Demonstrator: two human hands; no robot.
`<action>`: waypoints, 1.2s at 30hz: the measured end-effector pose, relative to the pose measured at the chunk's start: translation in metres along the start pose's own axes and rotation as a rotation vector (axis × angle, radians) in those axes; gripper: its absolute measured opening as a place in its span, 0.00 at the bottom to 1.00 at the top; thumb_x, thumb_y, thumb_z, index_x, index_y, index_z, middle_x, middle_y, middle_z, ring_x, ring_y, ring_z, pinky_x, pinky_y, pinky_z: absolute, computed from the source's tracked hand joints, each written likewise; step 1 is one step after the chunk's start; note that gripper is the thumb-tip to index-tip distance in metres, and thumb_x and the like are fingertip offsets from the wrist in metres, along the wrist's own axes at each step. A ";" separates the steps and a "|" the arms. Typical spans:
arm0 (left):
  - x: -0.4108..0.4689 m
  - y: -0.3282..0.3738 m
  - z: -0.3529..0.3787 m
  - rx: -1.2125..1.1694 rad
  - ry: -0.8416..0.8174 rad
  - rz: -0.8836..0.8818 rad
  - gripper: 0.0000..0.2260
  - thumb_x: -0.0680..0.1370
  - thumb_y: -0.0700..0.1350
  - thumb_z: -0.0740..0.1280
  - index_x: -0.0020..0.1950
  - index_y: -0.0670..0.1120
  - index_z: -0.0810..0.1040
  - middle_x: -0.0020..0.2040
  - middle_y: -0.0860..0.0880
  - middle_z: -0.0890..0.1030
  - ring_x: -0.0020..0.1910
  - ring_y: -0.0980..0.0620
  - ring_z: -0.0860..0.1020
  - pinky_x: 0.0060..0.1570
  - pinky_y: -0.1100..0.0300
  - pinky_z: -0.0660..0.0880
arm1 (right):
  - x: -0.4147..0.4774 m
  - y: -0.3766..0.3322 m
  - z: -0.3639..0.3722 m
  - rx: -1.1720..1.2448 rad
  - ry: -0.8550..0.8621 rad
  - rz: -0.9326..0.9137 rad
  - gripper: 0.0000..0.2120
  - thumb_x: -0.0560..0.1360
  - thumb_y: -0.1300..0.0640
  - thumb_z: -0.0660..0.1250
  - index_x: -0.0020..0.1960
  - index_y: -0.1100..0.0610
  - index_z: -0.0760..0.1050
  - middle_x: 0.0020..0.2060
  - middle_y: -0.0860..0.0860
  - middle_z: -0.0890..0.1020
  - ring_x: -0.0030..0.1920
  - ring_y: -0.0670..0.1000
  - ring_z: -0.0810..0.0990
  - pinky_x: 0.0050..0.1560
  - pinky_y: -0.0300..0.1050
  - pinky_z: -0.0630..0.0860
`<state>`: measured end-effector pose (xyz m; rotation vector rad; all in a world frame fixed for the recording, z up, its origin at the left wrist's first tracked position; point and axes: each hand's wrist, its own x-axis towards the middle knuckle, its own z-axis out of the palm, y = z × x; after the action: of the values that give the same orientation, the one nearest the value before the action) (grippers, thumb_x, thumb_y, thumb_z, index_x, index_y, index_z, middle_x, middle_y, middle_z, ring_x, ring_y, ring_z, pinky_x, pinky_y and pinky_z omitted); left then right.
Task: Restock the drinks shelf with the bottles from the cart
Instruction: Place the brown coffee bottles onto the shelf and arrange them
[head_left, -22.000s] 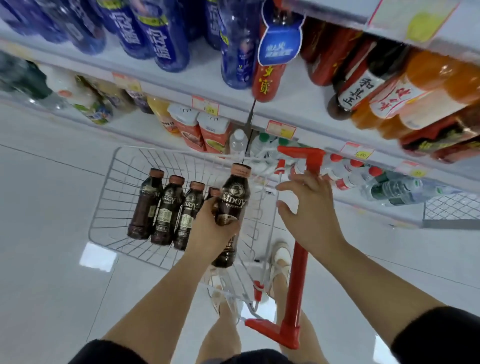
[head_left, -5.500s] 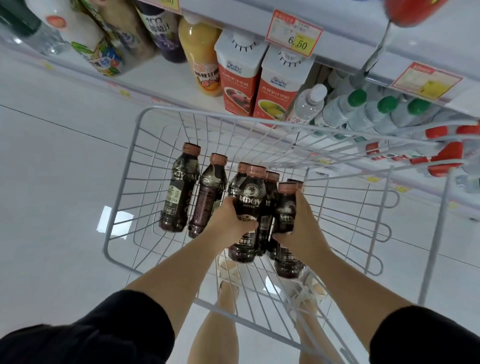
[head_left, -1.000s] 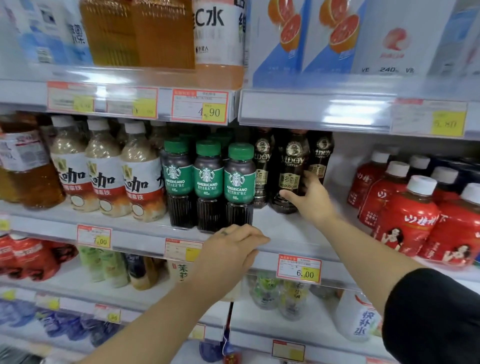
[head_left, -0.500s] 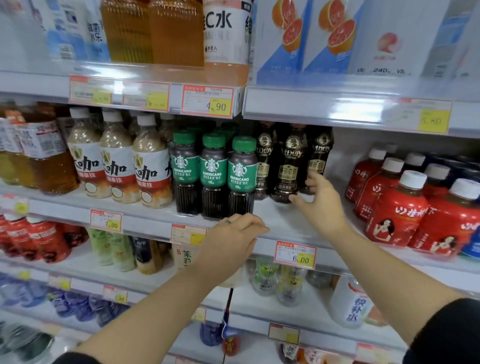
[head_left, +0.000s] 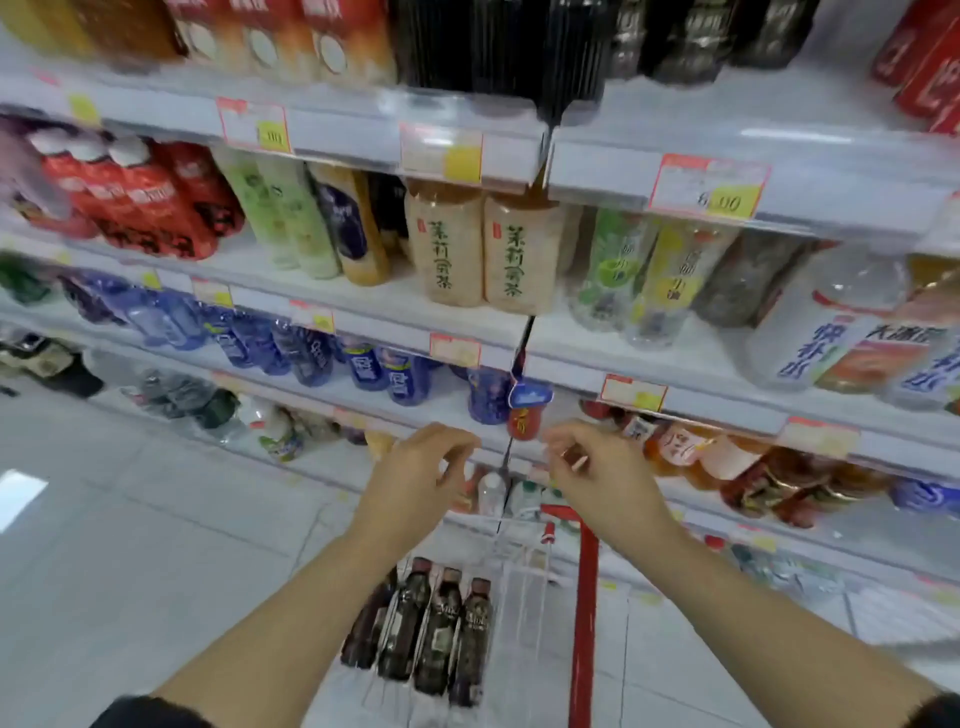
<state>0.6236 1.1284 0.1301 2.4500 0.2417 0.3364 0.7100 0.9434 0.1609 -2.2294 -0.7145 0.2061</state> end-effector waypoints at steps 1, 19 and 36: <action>-0.013 -0.015 0.005 -0.010 -0.037 -0.060 0.09 0.77 0.40 0.65 0.56 0.45 0.80 0.50 0.51 0.81 0.45 0.53 0.79 0.47 0.57 0.76 | -0.004 0.006 0.019 0.008 -0.035 0.031 0.08 0.73 0.62 0.67 0.50 0.55 0.80 0.39 0.45 0.80 0.37 0.42 0.76 0.39 0.27 0.68; -0.106 -0.311 0.092 -0.155 -0.530 -0.840 0.19 0.77 0.43 0.63 0.68 0.49 0.70 0.64 0.49 0.75 0.57 0.52 0.76 0.53 0.59 0.74 | -0.020 0.107 0.363 -0.004 -0.585 0.675 0.16 0.75 0.56 0.66 0.62 0.55 0.74 0.56 0.52 0.81 0.49 0.51 0.79 0.45 0.34 0.71; -0.144 -0.387 0.177 -0.158 -0.522 -0.833 0.33 0.75 0.42 0.64 0.75 0.51 0.51 0.74 0.53 0.51 0.70 0.45 0.63 0.65 0.44 0.68 | 0.028 0.160 0.521 0.032 -0.612 0.837 0.33 0.69 0.47 0.73 0.65 0.62 0.64 0.51 0.55 0.79 0.50 0.56 0.79 0.38 0.43 0.69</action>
<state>0.5056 1.2890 -0.2724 1.9745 0.9072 -0.6071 0.6156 1.1995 -0.3112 -2.3138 -0.0143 1.3308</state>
